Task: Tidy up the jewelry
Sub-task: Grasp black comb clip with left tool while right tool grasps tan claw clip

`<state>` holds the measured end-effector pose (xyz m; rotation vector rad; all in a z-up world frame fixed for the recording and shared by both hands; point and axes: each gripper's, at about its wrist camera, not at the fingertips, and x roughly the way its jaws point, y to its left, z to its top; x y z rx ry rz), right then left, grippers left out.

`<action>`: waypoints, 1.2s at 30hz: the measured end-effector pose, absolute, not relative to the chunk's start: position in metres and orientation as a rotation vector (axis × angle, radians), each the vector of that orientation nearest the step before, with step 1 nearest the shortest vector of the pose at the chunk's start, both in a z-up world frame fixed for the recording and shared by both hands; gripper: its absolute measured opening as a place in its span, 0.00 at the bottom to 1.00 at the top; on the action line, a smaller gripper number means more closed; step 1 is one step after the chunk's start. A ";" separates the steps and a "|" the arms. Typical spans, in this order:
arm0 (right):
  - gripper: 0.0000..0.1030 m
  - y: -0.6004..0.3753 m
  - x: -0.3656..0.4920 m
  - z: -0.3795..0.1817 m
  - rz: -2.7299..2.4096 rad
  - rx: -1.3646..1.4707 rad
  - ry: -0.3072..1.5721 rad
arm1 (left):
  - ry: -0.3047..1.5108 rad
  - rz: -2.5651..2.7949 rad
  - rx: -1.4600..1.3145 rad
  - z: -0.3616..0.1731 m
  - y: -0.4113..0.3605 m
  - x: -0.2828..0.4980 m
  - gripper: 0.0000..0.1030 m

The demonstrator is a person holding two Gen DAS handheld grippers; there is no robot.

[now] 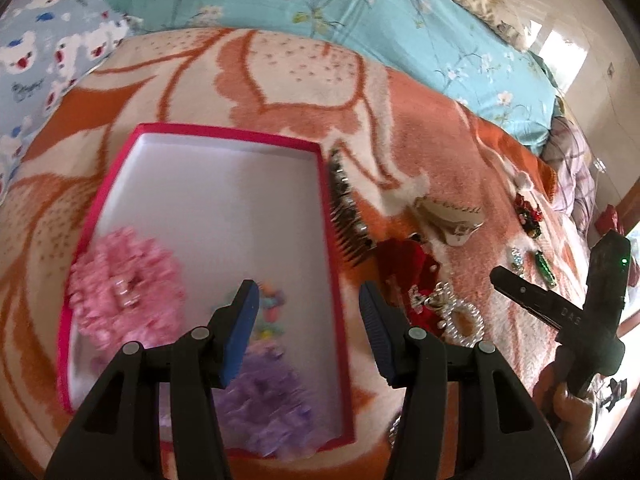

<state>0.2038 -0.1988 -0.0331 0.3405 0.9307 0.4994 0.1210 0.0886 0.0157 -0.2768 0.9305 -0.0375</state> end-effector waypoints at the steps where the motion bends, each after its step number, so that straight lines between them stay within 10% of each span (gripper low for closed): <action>1: 0.46 -0.203 0.208 -0.034 0.488 0.353 0.929 | 0.931 -0.045 -0.273 0.016 0.085 0.125 0.49; 26: 0.64 -0.232 0.314 -0.083 0.392 0.667 0.952 | 0.999 -0.050 -0.208 -0.010 0.055 0.222 0.49; 33: 0.34 -0.238 0.318 -0.091 0.373 0.688 0.957 | 1.026 -0.024 -0.134 -0.021 0.047 0.238 0.47; 36: 0.32 -0.241 0.318 -0.092 0.385 0.709 0.953 | 1.037 -0.017 -0.115 -0.025 0.046 0.240 0.29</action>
